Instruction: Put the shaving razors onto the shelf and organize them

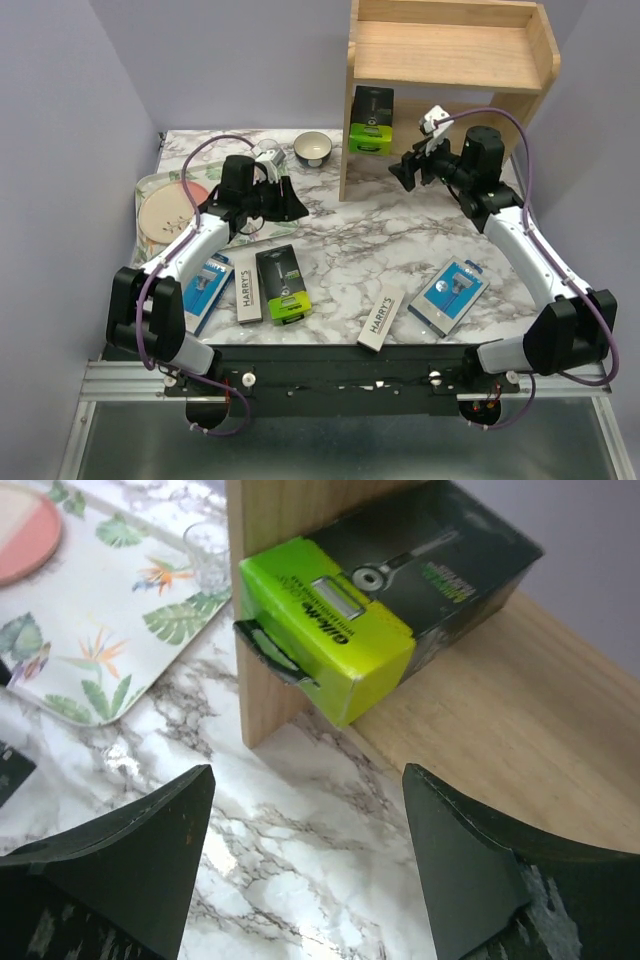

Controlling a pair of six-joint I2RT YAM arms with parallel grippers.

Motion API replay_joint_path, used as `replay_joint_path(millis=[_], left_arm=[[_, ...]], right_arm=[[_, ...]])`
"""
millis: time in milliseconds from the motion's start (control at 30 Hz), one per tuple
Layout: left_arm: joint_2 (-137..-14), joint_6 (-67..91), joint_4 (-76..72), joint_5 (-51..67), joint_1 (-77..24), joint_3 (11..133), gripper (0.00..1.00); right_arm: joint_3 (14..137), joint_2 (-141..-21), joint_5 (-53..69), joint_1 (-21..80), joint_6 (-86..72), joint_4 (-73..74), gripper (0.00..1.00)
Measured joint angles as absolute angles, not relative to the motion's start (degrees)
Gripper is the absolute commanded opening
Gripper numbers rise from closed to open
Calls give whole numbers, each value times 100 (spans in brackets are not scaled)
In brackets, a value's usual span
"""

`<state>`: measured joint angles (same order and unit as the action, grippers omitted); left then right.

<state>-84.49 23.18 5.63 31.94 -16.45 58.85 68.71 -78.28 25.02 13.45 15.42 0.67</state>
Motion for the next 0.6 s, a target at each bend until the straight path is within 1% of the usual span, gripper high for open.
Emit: replay_joint_path(millis=[33, 167, 233, 333, 400, 500, 600], left_arm=[[-8464, 2255, 770, 3181, -1651, 5981, 55], [-8497, 1955, 1498, 2952, -1708, 6440, 70], [-8453, 1813, 1839, 2709, -1719, 6619, 72], [-8243, 1597, 2443, 2373, -1686, 6639, 73], [-8064, 1636, 2624, 2268, -1584, 6438, 73], [-7684, 1922, 2956, 2023, -1302, 5828, 73], [-7426, 2300, 3288, 1780, -1109, 5343, 72]], right_arm=[[6910, -7913, 2650, 1345, 1647, 202, 84], [6914, -7915, 3216, 1378, 1719, 718, 84], [6716, -7791, 3452, 1520, 1516, 746, 84], [6375, -7669, 3750, 1990, 1026, 773, 84], [6066, -7673, 3962, 2383, 497, 784, 84], [5564, -7773, 4143, 2834, -513, 716, 85], [5345, -7940, 4121, 3162, -1197, 694, 87]])
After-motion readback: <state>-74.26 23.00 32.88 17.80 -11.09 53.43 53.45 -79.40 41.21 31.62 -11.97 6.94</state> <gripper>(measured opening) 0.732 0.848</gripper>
